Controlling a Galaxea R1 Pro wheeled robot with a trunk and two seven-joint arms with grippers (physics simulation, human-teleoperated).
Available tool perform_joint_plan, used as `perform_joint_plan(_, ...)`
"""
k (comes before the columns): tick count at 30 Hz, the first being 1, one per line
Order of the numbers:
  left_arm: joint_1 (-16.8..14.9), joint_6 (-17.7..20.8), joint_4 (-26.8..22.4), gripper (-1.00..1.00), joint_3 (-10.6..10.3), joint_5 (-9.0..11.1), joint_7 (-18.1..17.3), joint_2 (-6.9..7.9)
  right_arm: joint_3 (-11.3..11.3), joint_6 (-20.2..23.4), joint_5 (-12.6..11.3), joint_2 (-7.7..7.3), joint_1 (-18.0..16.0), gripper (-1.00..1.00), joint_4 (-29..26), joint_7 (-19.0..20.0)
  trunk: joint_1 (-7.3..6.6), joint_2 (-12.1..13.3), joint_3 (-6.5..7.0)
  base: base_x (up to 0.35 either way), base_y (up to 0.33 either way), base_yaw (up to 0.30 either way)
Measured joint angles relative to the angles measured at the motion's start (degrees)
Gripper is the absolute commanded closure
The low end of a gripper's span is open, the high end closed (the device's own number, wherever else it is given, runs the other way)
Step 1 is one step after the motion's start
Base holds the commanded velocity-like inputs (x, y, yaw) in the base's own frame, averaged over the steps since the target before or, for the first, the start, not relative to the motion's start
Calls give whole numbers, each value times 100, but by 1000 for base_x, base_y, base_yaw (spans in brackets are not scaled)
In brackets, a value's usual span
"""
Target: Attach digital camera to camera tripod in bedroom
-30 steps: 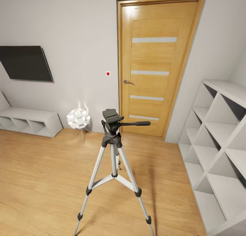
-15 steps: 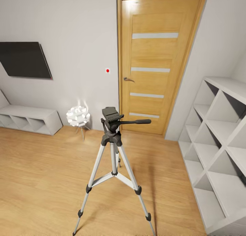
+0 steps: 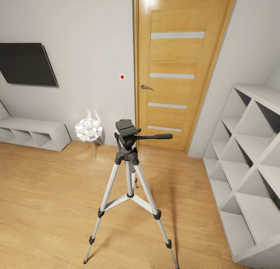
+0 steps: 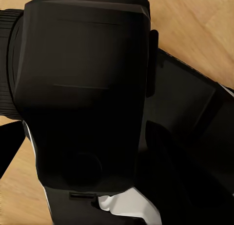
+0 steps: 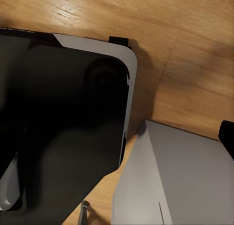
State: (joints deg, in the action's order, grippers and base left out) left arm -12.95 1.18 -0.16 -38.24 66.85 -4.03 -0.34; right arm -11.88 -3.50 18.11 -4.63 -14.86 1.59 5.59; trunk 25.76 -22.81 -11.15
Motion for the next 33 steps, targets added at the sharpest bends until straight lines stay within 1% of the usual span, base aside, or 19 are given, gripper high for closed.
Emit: perform_joint_plan(33,0,-2,0,100,0,0,-1,0,-2,-5,0,-7,0,-100,0,0,0,-1,-306,0,0,0)
